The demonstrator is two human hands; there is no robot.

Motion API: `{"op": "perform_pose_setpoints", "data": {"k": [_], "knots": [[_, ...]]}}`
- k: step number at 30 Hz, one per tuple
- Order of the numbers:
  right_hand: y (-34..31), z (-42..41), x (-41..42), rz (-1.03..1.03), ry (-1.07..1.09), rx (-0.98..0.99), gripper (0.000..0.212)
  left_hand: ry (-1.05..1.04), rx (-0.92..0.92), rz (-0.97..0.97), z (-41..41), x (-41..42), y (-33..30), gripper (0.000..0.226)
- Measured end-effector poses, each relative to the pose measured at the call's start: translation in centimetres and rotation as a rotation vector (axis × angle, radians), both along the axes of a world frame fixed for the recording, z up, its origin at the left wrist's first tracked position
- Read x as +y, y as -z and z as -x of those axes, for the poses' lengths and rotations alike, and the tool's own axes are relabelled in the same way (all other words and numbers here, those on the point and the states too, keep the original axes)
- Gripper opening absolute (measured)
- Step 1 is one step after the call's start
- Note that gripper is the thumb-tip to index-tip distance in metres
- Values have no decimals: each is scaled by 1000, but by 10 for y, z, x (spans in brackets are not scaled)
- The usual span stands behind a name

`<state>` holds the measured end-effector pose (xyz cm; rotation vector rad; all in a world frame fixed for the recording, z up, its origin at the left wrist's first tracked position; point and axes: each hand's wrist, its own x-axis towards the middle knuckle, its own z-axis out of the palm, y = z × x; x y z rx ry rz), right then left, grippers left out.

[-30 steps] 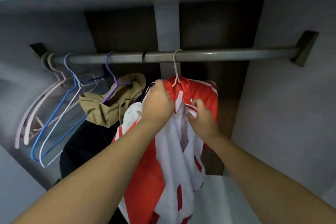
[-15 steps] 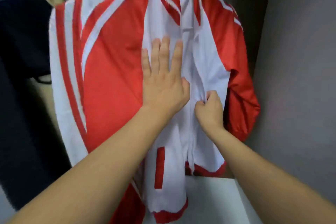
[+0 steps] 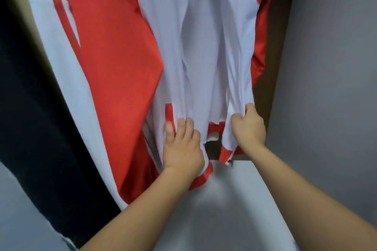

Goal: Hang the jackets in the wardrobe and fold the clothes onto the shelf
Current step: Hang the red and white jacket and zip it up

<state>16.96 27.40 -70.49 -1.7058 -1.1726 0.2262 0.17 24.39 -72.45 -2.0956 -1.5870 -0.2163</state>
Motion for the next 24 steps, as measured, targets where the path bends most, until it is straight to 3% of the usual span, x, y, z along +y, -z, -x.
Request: {"op": "perform_pose_setpoints", "data": {"k": [5,8,10,12,14,17,19,22,24], "knots": [[26,-1,-27,-229,104,-75,14,-73,-14,189,4,-21,54,42],[34,-2,-33,-316,167,-119,24,-112,-233,372,1,-26,75,44],[39,2,-36,-395,208,-131,30,-142,-626,595,-1,-25,85,50],[49,9,-37,-459,242,-183,30,-217,-1192,888,-1,-20,90,55],[65,16,-35,-435,207,-169,15,-338,-1747,1107,1,-18,90,60],[95,19,-25,-216,76,72,14,-497,-2242,1089,-2,-17,98,72],[115,19,-16,-52,-19,117,34,-526,-2384,975,-6,-17,103,70],[131,20,0,62,-119,85,56,-438,-2526,815,-7,-12,109,43],[132,21,12,89,-159,85,62,-386,-2594,719,-2,-7,113,59]]}}
